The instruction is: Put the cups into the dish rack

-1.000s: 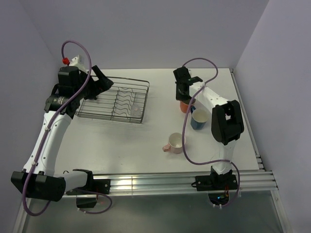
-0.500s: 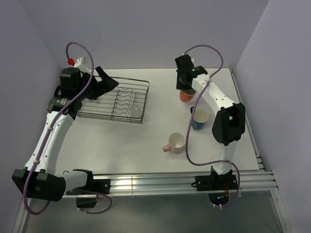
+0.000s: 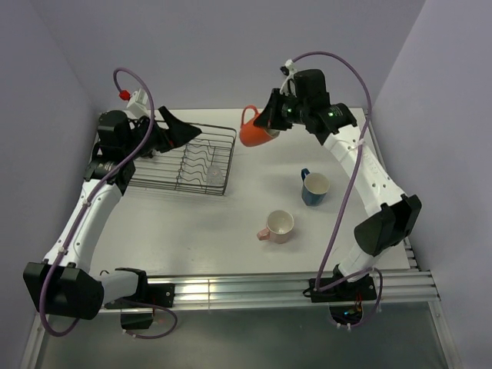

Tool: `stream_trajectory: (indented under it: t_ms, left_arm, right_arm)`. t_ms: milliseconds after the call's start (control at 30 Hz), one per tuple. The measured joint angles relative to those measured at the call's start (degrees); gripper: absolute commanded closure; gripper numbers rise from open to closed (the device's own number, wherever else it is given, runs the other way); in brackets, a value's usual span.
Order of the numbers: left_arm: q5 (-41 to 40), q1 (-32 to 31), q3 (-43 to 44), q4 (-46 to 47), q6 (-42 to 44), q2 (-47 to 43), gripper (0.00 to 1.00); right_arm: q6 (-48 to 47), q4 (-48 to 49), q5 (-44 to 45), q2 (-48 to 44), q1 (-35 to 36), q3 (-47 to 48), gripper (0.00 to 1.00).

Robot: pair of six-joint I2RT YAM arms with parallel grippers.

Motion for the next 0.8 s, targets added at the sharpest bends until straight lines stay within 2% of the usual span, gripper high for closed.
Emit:
stream_trajectory:
  t_ms: [200,333,533,800]
  left_arm:
    - [2.51,-0.31,-2.01,7.48,-0.39,-0.07,0.01]
    - [3.26,-0.66,-5.66,11.21,-0.39,-0.46,0.01]
    - [3.41,-2.49,-7.41,15.13,-0.48,-2.08,0.01]
    - [6.27,-7.61,-8.85,19.17,-0.37,-5.53,0.01]
  right_arm:
    - [10.6,13.73,-19.37,-1.46,2.54,-7.48,1.0]
    - [19.74,24.28,-27.78,-1.46,2.64,-11.87,1.0]
    - [33.42,40.85,-34.95,-1.33,2.36,-16.55,1.0]
    - [47.45,59.52,-39.28,-1.03,2.75,-19.43,1.0]
